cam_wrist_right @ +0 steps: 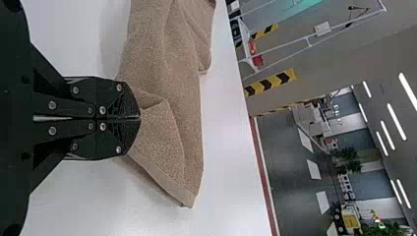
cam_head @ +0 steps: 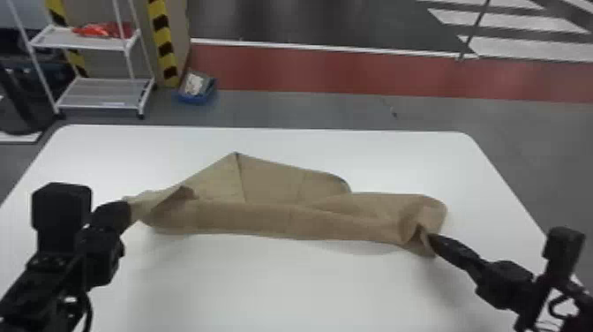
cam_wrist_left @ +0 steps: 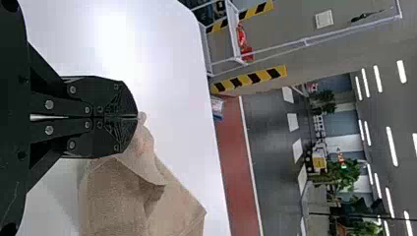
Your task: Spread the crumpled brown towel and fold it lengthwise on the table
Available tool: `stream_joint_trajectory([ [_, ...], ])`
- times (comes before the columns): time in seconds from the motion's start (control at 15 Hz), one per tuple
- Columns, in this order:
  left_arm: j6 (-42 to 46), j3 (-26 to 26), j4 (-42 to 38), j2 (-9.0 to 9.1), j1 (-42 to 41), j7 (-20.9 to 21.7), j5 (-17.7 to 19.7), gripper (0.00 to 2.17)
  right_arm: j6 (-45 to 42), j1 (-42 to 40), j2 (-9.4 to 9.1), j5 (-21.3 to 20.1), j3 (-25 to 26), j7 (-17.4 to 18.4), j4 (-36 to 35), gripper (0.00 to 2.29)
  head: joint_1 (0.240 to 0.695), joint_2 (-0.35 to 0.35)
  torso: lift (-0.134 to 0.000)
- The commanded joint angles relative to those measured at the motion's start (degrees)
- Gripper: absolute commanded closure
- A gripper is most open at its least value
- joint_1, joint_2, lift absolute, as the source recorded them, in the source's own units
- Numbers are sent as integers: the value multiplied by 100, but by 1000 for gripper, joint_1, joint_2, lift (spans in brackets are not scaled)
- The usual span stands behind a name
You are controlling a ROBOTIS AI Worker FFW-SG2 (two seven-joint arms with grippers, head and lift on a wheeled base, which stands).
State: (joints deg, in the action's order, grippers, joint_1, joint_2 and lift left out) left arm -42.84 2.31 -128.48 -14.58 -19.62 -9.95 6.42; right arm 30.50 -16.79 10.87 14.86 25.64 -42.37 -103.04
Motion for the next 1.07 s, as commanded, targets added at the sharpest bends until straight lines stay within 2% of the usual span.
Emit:
stream_joint_trajectory([
  [0.0, -195, -29, -80, -9, -112, -7, -62, 1703, -65, -79, -23, -19, -6, 0, -14, 1210, 695, -110, -123],
  [0.13, -212, -11, -72, -9, -165, -42, -149, 1693, -65, -79, -32, -19, -6, 0, -32, 1210, 695, -105, -123],
  [0.2, -212, -11, -36, 8, -174, -68, -167, 1403, -65, -70, -32, -19, -15, 0, -40, 1210, 695, -102, -123],
  [0.27, -195, -11, -10, -9, -200, -60, -176, 664, -65, -70, -41, -19, -33, 0, -40, 1210, 695, -99, -123],
  [0.33, -195, -29, 7, -27, -253, -51, -220, 117, -65, -70, -41, -27, -42, 0, -40, 1210, 695, -96, -123],
  [0.47, -19, -82, 16, -45, -394, -77, -264, 46, -65, -70, -59, -27, -50, 0, -58, 1210, 695, -91, -123],
  [0.6, 632, -90, 131, -53, -596, -148, -492, 43, -48, -70, -59, -19, -59, 0, -67, 1210, 695, -82, -123],
  [0.73, 1229, -90, 139, -133, -859, -156, -545, 46, -12, -52, -59, -19, -77, 0, -76, 1210, 695, -69, -123],
  [1.0, 1792, -38, 500, -168, -947, 151, -624, 235, 93, -35, -59, 8, -103, 9, -146, 1210, 695, -76, -123],
])
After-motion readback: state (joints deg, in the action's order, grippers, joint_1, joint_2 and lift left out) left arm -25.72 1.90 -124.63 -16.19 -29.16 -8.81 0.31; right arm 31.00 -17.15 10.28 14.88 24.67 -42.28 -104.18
